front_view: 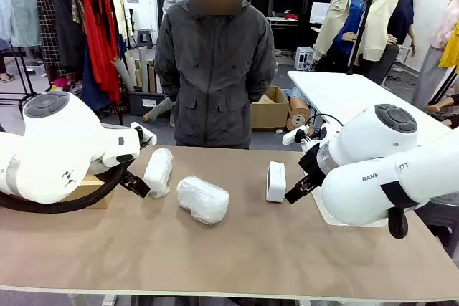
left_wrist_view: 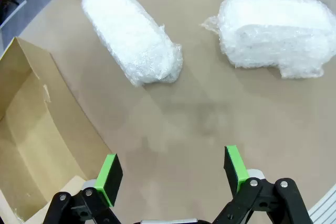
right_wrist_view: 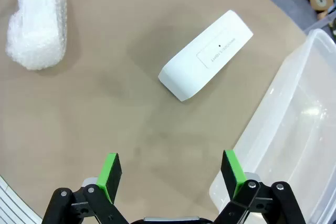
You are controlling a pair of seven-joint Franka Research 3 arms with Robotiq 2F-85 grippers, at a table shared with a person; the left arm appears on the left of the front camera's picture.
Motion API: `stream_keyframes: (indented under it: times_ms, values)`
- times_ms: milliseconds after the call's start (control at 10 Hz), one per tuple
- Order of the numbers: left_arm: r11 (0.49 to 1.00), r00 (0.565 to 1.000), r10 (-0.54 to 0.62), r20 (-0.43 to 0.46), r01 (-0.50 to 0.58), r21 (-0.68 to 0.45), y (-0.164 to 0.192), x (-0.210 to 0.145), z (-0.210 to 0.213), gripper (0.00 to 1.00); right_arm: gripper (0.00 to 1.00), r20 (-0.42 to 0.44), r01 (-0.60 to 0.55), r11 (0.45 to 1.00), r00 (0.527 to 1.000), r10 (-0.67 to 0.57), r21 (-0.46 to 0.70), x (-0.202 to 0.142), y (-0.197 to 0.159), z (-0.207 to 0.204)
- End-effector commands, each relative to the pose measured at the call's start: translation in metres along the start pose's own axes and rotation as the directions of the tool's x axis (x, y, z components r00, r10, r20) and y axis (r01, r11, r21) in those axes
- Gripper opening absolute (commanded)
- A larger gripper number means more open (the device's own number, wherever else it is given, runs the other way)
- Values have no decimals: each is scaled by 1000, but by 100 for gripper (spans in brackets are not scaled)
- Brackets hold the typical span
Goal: Separate and place wrapped and unwrapped clocks.
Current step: Pick up the Digital clock indicated by the person.
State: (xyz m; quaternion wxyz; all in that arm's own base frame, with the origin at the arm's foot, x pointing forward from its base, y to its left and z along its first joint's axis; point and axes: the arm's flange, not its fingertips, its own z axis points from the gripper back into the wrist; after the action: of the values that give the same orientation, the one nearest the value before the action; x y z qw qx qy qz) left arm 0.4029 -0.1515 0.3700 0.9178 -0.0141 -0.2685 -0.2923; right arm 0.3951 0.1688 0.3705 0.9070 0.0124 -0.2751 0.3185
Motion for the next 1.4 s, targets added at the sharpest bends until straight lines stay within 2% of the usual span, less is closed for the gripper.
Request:
stream_keyframes:
  times_ms: [0, 1300]
  values:
    - [1000, 1000, 0, 0, 0, 0, 0, 0, 0, 100, 100, 0, 0, 1000, 1000, 0, 0, 0, 0, 0]
    - [1000, 1000, 0, 0, 0, 0, 0, 0, 0, 100, 100, 0, 0, 1000, 1000, 0, 0, 0, 0, 0]
